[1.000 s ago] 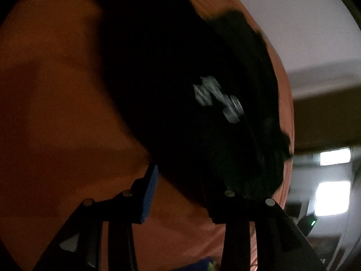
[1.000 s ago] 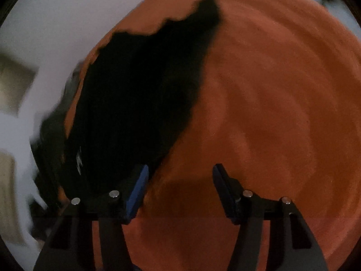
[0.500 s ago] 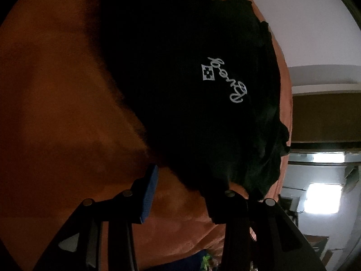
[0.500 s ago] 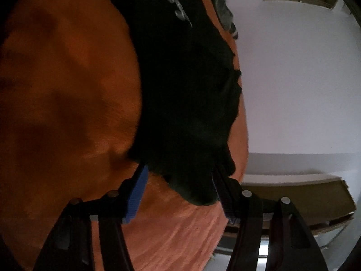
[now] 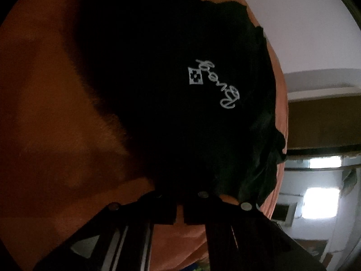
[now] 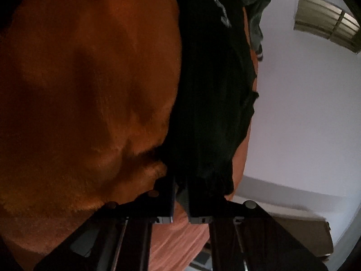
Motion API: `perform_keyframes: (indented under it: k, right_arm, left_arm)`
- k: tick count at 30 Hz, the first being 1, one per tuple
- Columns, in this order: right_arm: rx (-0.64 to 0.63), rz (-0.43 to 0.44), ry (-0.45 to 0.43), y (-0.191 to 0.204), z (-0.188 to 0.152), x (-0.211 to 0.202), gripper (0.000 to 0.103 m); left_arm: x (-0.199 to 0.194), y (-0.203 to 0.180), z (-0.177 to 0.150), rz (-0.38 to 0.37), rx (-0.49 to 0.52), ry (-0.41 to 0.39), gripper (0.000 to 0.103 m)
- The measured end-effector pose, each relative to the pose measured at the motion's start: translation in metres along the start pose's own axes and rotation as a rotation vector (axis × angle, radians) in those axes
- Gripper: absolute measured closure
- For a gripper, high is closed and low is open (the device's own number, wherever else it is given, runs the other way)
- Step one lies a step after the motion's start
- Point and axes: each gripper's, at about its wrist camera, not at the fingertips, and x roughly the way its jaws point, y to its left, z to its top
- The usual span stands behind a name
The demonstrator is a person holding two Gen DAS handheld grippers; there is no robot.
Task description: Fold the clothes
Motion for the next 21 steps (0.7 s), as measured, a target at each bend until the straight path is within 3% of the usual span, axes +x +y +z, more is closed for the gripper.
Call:
perform_keyframes:
  k: [7,16,21]
  right_arm:
    - [0.057,-0.016,-0.026,-0.018,-0.016,-0.043,0.098]
    - [0.032,0.031,-0.05,0.004,0.017,-0.048,0.103]
    - [0.144,0.055,0.004,0.003,0.007,-0.049,0.103]
  left_arm:
    - [-0.024,0.0,-0.018,0.039,0.037,-0.022,0.1]
    - [-0.047,0.011,-0.033,0.122,0.082,-0.032,0.102]
    - [-0.064,0.037,-0.015,0.091,-0.023,-0.041,0.098]
